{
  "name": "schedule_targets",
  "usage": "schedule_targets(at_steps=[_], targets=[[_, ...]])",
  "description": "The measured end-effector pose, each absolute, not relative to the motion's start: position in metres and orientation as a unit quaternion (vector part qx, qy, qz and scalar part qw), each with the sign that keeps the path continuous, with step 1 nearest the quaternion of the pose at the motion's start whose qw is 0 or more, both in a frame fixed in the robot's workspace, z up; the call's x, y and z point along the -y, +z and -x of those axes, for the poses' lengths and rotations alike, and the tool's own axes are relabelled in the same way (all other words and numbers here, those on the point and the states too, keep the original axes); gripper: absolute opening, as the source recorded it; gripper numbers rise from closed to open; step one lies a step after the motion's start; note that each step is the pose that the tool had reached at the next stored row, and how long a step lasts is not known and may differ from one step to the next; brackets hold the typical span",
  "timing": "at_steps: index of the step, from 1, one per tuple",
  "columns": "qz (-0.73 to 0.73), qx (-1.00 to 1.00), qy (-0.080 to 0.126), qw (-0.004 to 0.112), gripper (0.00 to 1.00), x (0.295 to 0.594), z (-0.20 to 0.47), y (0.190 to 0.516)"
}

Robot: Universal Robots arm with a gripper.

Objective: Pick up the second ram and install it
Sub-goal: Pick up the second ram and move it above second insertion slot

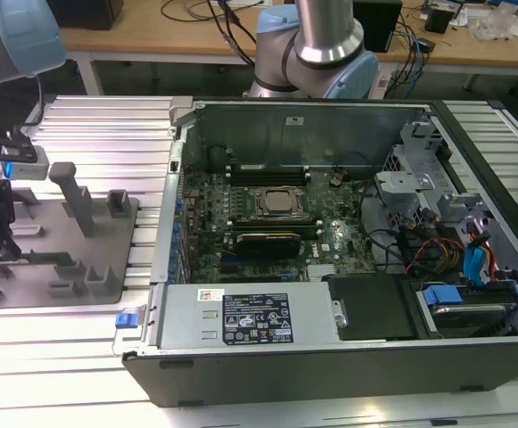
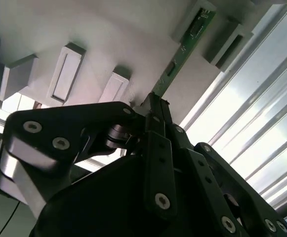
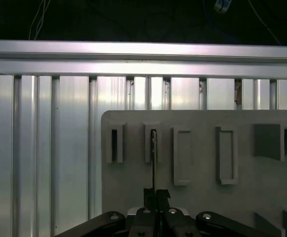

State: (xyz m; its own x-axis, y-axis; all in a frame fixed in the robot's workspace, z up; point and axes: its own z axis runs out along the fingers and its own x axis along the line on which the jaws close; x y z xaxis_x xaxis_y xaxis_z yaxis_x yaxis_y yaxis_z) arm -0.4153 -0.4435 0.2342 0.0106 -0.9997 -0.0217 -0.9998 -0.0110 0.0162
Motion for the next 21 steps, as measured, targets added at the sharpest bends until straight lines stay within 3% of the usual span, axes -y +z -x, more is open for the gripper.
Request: schedule_targets(at_steps=[6, 14, 21], targets=[[0.711, -0.703, 0.012, 0.004, 0.09, 0.443, 0.415, 0.257], [0.711, -0.703, 0.007, 0.008, 0.09, 0.443, 0.415, 0.326], [0.711, -0.703, 0.006, 0.009, 0.09, 0.443, 0.415, 0.367]])
